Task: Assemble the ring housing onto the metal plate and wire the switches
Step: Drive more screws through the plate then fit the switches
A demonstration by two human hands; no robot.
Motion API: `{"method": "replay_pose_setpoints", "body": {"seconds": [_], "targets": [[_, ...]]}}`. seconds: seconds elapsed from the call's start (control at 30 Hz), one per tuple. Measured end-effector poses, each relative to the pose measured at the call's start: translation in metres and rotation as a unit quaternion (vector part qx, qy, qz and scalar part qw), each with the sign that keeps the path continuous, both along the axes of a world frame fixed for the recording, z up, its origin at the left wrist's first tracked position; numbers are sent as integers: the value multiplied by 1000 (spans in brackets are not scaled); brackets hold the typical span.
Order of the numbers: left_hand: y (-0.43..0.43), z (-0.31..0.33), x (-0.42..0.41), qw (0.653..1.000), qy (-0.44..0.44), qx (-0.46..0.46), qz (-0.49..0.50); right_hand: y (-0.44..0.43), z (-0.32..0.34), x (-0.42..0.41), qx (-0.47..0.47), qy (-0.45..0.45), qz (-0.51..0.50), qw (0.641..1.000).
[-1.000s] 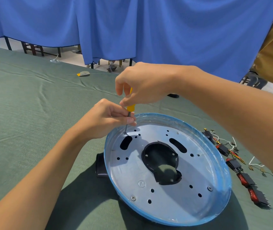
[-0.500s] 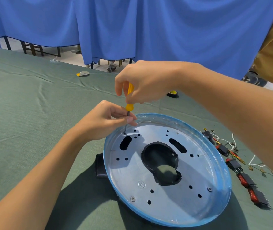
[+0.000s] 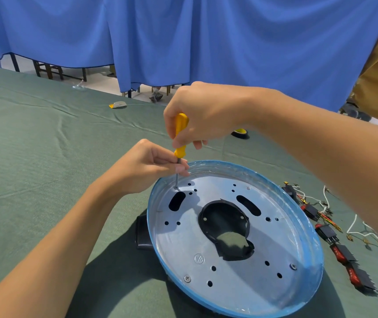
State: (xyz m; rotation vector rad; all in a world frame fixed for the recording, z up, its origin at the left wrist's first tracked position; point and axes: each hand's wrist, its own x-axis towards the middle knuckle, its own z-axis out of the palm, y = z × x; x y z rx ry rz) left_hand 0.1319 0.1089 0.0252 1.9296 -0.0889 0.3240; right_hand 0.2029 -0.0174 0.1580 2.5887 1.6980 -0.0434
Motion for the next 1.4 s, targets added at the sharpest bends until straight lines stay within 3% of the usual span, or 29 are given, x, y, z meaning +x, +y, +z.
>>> {"method": "replay_pose_setpoints", "body": {"seconds": [0.23,0.4,0.47,0.6,0.83,1.07,1.27,1.4], "targets": [[-6,-4,2,993,-43,76,81,1,-10,0,-10,-46,-27,999],[1,-4,1,996,-18,88,-2,-2,0,-3,7,-9,-5,1000],[1,-3,0,996,-6,81,-26,-1,-2,-3,12,-32,-10,999],[-5,-6,2,995,-56,61,53,2,-10,-3,-10,-70,-29,997],[2,-7,3,996,-30,83,-7,-1,-4,-3,11,-18,-5,1000],[-3,-6,3,993,-92,32,67,3,-11,-6,-10,-55,-16,998],[2,-5,3,999,-40,-3,16,0,-2,-7,21,-21,-7,1000],[-1,-6,4,998,-45,11,32,2,-8,-7,15,-59,-33,998]]}}
